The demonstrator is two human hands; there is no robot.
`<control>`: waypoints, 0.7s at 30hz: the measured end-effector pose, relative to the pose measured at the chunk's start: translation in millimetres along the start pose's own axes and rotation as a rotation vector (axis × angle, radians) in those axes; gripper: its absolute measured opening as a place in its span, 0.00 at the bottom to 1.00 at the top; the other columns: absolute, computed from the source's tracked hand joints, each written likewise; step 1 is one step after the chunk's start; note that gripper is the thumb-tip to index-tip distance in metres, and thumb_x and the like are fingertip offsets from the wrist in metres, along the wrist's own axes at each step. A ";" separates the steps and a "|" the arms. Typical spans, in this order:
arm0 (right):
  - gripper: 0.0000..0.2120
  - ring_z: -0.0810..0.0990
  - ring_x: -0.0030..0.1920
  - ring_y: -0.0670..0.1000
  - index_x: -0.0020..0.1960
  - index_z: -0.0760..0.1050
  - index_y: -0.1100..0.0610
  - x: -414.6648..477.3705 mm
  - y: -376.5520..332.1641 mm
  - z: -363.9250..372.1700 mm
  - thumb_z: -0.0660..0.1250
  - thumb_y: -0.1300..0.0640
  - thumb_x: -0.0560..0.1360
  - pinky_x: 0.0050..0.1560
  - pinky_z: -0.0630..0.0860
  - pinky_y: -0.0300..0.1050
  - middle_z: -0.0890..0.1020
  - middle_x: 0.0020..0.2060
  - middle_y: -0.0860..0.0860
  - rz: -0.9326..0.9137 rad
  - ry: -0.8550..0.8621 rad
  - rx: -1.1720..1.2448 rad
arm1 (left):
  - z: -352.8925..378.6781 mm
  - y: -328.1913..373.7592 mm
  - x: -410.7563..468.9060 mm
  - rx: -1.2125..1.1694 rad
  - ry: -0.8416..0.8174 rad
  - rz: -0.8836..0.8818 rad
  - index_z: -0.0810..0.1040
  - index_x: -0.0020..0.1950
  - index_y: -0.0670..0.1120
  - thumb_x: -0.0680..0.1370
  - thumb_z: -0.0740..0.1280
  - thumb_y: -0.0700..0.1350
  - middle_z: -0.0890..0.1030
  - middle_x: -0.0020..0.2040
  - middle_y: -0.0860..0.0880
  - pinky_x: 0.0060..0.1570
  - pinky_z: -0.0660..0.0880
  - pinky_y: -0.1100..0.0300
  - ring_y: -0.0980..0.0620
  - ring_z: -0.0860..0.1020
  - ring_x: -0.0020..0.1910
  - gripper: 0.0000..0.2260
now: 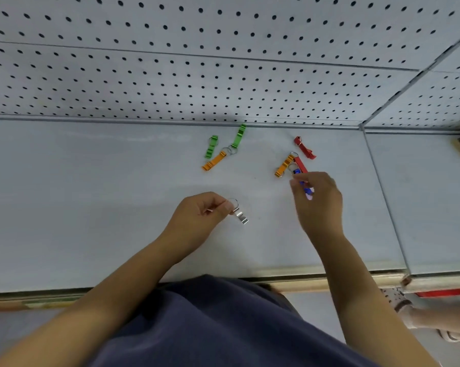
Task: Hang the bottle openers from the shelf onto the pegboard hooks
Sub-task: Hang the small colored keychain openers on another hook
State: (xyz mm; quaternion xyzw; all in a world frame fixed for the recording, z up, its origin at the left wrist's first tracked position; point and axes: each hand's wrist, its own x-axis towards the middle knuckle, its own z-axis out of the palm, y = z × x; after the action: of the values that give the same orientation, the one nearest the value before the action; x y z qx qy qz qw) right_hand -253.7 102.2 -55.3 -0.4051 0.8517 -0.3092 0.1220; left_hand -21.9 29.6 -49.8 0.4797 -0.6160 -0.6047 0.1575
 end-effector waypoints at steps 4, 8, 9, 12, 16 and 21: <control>0.12 0.75 0.58 0.51 0.62 0.79 0.58 1.6 25.5 4.0 0.68 0.55 0.80 0.56 0.70 0.39 0.79 0.57 0.52 -0.041 -0.075 -0.185 | -8.0 0.2 -3.4 -0.106 0.046 -0.054 0.86 0.48 0.51 0.79 0.69 0.50 0.87 0.48 0.54 0.53 0.75 0.61 0.56 0.83 0.50 0.07; 0.07 0.76 0.52 0.49 0.54 0.82 0.59 -13.8 27.0 6.4 0.70 0.59 0.78 0.55 0.77 0.44 0.81 0.51 0.52 -0.142 -0.057 -0.168 | -9.4 1.9 -4.8 -0.135 0.051 -0.057 0.85 0.50 0.48 0.80 0.68 0.47 0.87 0.48 0.54 0.59 0.78 0.56 0.57 0.83 0.50 0.07; 0.05 0.76 0.50 0.48 0.52 0.82 0.59 -20.1 24.8 6.8 0.70 0.60 0.77 0.53 0.78 0.44 0.81 0.49 0.52 -0.183 -0.068 -0.157 | -10.2 2.7 -5.4 -0.138 0.053 -0.058 0.85 0.51 0.47 0.81 0.68 0.46 0.88 0.48 0.53 0.59 0.79 0.54 0.56 0.84 0.51 0.07; 0.02 0.76 0.45 0.49 0.47 0.82 0.57 -41.0 17.3 9.3 0.73 0.58 0.75 0.48 0.78 0.47 0.82 0.43 0.49 -0.276 -0.135 -0.176 | -13.7 4.9 -7.7 -0.098 0.061 -0.076 0.85 0.50 0.47 0.81 0.67 0.46 0.88 0.47 0.53 0.59 0.79 0.53 0.56 0.84 0.50 0.07; 0.08 0.75 0.46 0.47 0.49 0.80 0.53 -52.5 3.7 17.7 0.74 0.50 0.74 0.49 0.76 0.45 0.78 0.45 0.45 -0.239 -0.214 -0.130 | -21.4 5.9 -16.6 -0.026 0.050 -0.116 0.84 0.48 0.49 0.81 0.67 0.46 0.88 0.45 0.55 0.59 0.77 0.56 0.60 0.84 0.48 0.07; 0.16 0.74 0.54 0.47 0.59 0.76 0.51 -45.4 -8.9 30.4 0.69 0.43 0.77 0.59 0.74 0.44 0.75 0.53 0.45 -0.183 -0.280 -0.204 | -31.3 15.6 -33.5 -0.001 0.045 -0.107 0.84 0.49 0.46 0.82 0.65 0.44 0.88 0.45 0.54 0.56 0.77 0.59 0.60 0.85 0.47 0.08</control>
State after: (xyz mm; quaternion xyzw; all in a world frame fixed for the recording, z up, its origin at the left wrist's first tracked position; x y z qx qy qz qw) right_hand -205.2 119.6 -75.4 -0.5301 0.8129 -0.1718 0.1693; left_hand 12.5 34.2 -16.0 0.5255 -0.5853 -0.6017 0.1389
